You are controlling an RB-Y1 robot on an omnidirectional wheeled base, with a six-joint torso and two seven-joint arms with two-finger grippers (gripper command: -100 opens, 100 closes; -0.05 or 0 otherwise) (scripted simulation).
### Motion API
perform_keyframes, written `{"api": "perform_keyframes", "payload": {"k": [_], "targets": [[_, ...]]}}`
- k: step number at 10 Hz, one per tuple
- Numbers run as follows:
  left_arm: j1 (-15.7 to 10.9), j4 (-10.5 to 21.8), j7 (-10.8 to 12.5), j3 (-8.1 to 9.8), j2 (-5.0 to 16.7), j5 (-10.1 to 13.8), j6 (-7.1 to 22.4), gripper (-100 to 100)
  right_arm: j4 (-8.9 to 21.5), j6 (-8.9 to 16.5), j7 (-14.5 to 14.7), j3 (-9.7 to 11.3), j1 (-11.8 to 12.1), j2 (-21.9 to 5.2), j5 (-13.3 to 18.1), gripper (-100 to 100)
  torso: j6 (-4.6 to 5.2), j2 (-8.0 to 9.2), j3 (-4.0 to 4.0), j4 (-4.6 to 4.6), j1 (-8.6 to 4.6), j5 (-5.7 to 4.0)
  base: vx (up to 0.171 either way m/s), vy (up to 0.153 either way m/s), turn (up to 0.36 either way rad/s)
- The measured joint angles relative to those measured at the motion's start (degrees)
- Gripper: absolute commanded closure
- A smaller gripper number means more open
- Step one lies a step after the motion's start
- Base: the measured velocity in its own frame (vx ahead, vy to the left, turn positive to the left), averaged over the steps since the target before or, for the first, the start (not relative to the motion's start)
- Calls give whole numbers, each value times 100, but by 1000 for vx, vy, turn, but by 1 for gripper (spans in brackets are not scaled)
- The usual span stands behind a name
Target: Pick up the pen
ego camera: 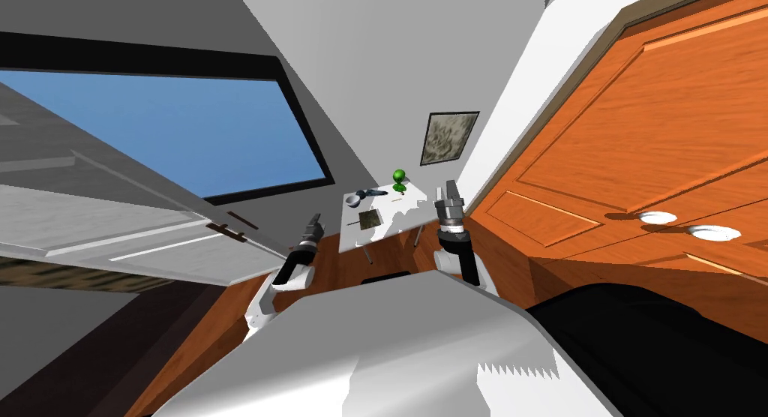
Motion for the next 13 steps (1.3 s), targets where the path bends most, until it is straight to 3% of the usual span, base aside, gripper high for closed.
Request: {"api": "perform_keyframes", "payload": {"k": [7,8,13], "targets": [[-462,918,-60,128,551,341,1048,-100,0,0,0,0,1,0,0,0,-4,-3,-1,-1,-3,0,-19,7,-121],[-590,1119,-41,168,773,491,1204,-100,0,0,0,0,0,0,0,0,-1,-3,-1,0,-3,-1,-14,3,-101],[-883,1782,-90,300,1144,786,2028,-100,0,0,0,0,1,0,0,0,-5,-5,-3,-1,-6,-1,-8,-3,-105]]}}
